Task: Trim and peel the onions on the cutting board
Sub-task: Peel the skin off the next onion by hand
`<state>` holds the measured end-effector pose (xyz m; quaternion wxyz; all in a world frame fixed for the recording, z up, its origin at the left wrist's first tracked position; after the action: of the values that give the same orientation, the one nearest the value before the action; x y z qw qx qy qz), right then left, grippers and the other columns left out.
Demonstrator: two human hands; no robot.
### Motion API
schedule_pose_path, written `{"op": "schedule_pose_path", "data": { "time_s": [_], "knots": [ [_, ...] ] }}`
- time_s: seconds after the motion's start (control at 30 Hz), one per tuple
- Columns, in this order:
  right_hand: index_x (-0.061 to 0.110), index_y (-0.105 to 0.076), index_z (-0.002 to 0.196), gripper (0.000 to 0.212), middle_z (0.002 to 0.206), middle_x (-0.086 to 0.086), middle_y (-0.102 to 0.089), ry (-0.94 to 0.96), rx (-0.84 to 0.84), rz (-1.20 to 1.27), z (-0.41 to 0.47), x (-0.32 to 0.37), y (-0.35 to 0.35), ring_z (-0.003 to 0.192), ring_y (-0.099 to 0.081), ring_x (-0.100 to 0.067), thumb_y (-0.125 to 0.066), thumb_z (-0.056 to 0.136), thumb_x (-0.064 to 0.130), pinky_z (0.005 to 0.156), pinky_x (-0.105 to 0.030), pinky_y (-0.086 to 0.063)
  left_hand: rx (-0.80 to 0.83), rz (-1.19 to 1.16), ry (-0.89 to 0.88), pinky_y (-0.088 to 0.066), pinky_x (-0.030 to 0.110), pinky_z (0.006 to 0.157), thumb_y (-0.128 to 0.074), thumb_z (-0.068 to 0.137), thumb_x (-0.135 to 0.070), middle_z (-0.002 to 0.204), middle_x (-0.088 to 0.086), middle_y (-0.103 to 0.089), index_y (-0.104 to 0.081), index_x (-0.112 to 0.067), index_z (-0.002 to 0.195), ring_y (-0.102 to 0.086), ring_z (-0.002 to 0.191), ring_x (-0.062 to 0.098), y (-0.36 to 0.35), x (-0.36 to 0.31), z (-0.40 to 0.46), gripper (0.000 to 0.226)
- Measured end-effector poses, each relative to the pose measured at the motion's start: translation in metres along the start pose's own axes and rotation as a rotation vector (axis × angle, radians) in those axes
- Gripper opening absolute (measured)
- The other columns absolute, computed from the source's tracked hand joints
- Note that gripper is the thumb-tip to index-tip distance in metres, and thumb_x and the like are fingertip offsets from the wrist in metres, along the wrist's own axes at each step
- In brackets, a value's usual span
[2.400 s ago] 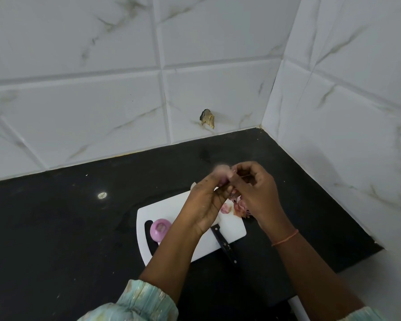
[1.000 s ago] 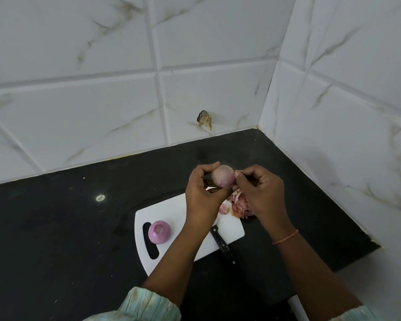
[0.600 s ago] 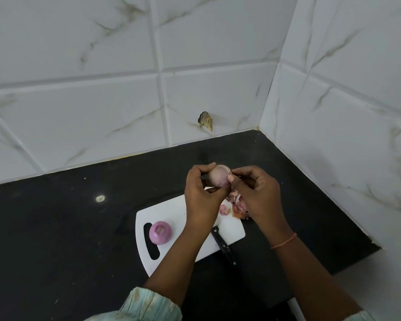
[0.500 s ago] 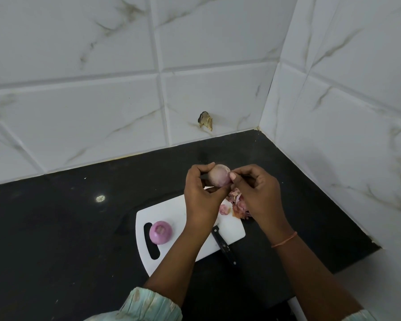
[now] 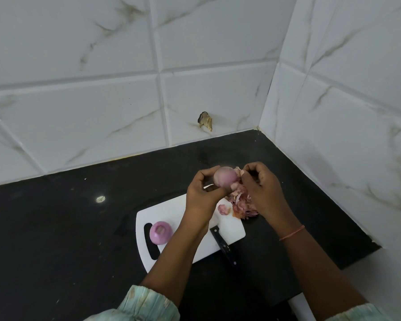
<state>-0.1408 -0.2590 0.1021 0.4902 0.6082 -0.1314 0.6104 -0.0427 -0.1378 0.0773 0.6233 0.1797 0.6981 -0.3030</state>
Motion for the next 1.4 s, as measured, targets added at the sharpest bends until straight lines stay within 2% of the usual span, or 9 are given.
{"op": "schedule_pose_path", "data": {
  "time_s": [0.13, 0.27, 0.4, 0.47, 0.67, 0.83, 0.93, 1.17, 1.4],
  "knots": [
    [0.013, -0.06, 0.096, 0.005, 0.09, 0.0, -0.063, -0.1, -0.08, -0.001, 0.002, -0.016, 0.006, 0.082, -0.061, -0.008, -0.058, 0.094, 0.018, 0.065, -0.013, -0.043, 0.155, -0.259, 0.15, -0.057, 0.024, 0.082, -0.07, 0.087, -0.003, 0.115, 0.006, -0.072, -0.064, -0.013, 0.123, -0.069, 0.107, 0.02, -0.005, 0.0, -0.002, 0.038],
    [0.014, -0.062, 0.095, 0.004, 0.092, -0.005, -0.068, -0.254, -0.199, 0.127, 0.003, -0.033, 0.014, 0.084, -0.067, -0.017, -0.061, 0.091, 0.015, 0.07, -0.027, -0.053, 0.185, -0.52, 0.332, -0.057, 0.023, 0.072, -0.049, 0.094, 0.0, 0.094, 0.012, -0.072, -0.067, -0.002, 0.107, -0.068, 0.081, 0.017, -0.009, 0.002, -0.004, 0.021],
    [0.004, -0.063, 0.094, 0.01, 0.091, -0.015, -0.073, -0.432, -0.247, 0.586, 0.0, -0.04, 0.011, 0.083, -0.073, -0.027, -0.067, 0.085, 0.001, 0.077, -0.039, -0.059, 0.164, -0.702, 0.457, -0.055, 0.024, 0.066, -0.043, 0.088, -0.005, 0.099, 0.018, -0.066, -0.059, 0.004, 0.116, -0.063, 0.077, 0.019, -0.009, 0.01, -0.004, 0.033],
    [0.003, -0.064, 0.093, 0.014, 0.094, -0.017, -0.072, -0.445, -0.293, 0.635, -0.001, -0.042, 0.014, 0.086, -0.073, -0.026, -0.069, 0.083, -0.004, 0.08, -0.039, -0.058, 0.151, -0.717, 0.473, -0.056, 0.025, 0.064, -0.044, 0.083, -0.004, 0.11, 0.022, -0.062, -0.058, 0.005, 0.124, -0.062, 0.076, 0.019, -0.009, 0.012, -0.003, 0.044],
    [0.023, -0.064, 0.118, 0.026, 0.12, 0.005, -0.059, -0.449, 0.017, 0.179, -0.001, -0.044, 0.002, 0.109, -0.058, -0.013, -0.059, 0.093, 0.016, 0.092, -0.035, -0.051, 0.147, -0.515, 0.337, -0.057, 0.024, 0.07, -0.043, 0.095, 0.004, 0.105, 0.009, -0.071, -0.064, -0.011, 0.121, -0.067, 0.08, 0.016, -0.008, 0.006, 0.0, 0.037],
    [0.018, -0.068, 0.105, 0.017, 0.101, 0.008, -0.069, -0.022, -0.019, 0.15, -0.01, 0.0, -0.005, 0.094, -0.065, -0.003, -0.069, 0.088, 0.022, 0.077, -0.018, -0.054, 0.147, -0.082, 0.077, -0.054, 0.017, 0.075, -0.059, 0.094, 0.0, 0.116, -0.007, -0.066, -0.059, -0.026, 0.129, -0.068, 0.095, 0.002, -0.004, -0.003, -0.002, 0.044],
    [0.018, -0.067, 0.102, 0.022, 0.096, 0.011, -0.068, 0.145, 0.007, 0.037, -0.01, 0.013, -0.01, 0.089, -0.064, 0.003, -0.075, 0.082, 0.02, 0.074, -0.009, -0.051, 0.15, 0.044, -0.022, -0.056, 0.022, 0.083, -0.06, 0.092, 0.003, 0.126, -0.008, -0.062, -0.056, -0.028, 0.133, -0.064, 0.109, 0.008, -0.002, -0.007, -0.002, 0.052],
    [0.006, -0.071, 0.093, 0.013, 0.088, 0.0, -0.071, 0.292, -0.04, -0.01, -0.011, 0.015, -0.005, 0.083, -0.068, -0.006, -0.075, 0.081, 0.012, 0.072, -0.014, -0.054, 0.138, 0.2, -0.115, -0.055, 0.018, 0.081, -0.064, 0.089, 0.002, 0.131, -0.007, -0.058, -0.054, -0.031, 0.135, -0.062, 0.108, 0.004, 0.0, -0.011, -0.001, 0.057],
    [0.013, -0.07, 0.088, 0.006, 0.079, 0.014, -0.066, 0.201, -0.093, -0.004, -0.008, 0.011, -0.001, 0.078, -0.065, 0.001, -0.073, 0.083, 0.01, 0.067, -0.008, -0.05, 0.165, 0.141, -0.095, -0.053, 0.014, 0.078, -0.066, 0.087, 0.005, 0.124, -0.019, -0.06, -0.056, -0.033, 0.129, -0.061, 0.106, -0.007, 0.0, -0.012, -0.002, 0.058]
  ]
}}
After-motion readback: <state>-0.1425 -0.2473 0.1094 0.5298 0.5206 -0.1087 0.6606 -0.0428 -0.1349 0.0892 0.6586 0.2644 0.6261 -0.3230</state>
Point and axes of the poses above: each hand's wrist, its own z-axis towards the middle knuckle, its own y-axis out of the back of the hand, x = y × z, the point moved 5 cm from there along z, towards the middle knuckle
